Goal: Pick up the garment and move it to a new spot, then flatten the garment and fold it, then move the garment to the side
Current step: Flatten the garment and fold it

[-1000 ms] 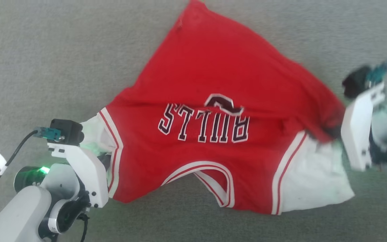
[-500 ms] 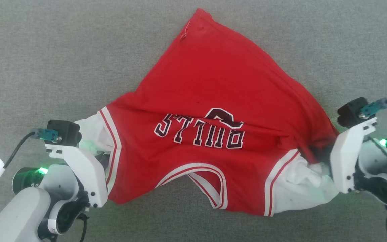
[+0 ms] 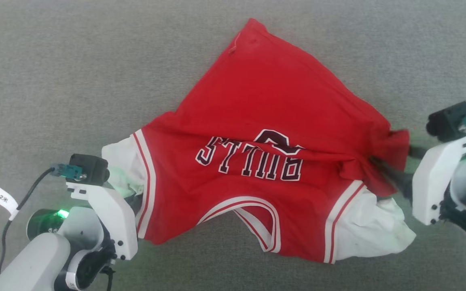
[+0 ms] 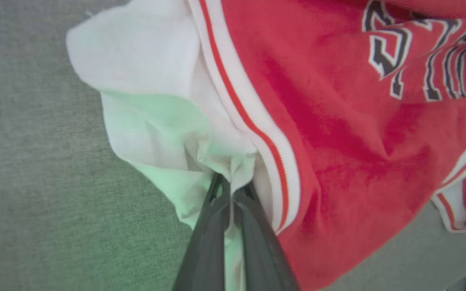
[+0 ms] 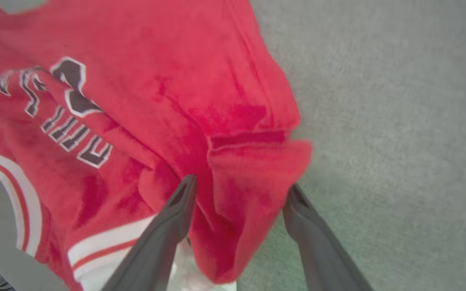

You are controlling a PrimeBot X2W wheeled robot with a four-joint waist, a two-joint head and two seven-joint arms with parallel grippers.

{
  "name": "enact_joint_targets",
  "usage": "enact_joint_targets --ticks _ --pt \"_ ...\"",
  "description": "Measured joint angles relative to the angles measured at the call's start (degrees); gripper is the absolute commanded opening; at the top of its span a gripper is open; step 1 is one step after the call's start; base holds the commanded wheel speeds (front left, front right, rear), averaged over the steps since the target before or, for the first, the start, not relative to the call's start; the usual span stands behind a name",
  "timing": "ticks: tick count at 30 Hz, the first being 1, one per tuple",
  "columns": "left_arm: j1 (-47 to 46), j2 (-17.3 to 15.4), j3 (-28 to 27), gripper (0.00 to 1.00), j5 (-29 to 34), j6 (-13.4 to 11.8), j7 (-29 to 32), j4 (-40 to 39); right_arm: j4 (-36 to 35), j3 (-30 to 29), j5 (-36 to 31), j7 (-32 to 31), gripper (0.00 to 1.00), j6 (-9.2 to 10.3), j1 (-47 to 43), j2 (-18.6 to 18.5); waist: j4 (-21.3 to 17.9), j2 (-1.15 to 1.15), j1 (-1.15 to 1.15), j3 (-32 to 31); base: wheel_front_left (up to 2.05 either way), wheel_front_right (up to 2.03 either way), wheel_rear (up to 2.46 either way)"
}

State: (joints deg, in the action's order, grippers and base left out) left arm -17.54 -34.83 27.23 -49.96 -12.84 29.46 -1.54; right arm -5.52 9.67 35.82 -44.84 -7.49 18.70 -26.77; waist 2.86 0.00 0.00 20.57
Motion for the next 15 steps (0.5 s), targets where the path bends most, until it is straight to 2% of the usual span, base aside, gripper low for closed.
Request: enact_joint_targets --ticks 4,8,11,15 --pt "0.12 0.46 0.37 0.00 -0.25 0.09 -0.09 -0.12 -5.17 -1.47 -1.25 -0.30 1.00 0.00 1.02 0.26 1.11 0.00 0.00 0.00 0.00 0.00 0.00" --pt "-0.17 1.29 0.87 0.00 -0.25 0.57 -0.33 -0.15 -6.33 -0.88 -3.08 1.82 1.00 -0.01 6.42 0.19 2.56 0.00 0.00 0.49 0.00 0.00 0.00" --pt "-0.70 1.97 1.24 0.00 -0.25 0.90 -0.46 0.02 -4.82 0.32 -3.21 3.36 1.00 0.00 9.68 0.11 3.50 0.00 0.00 0.93 0.00 0.00 0.00" --pt "-3.11 4.21 2.76 0.00 0.08 2.36 -0.85 1.41 2.85 5.72 -3.78 6.12 1.00 0.00 19.01 -1.45 6.58 0.00 0.00 2.23 0.00 0.00 0.00"
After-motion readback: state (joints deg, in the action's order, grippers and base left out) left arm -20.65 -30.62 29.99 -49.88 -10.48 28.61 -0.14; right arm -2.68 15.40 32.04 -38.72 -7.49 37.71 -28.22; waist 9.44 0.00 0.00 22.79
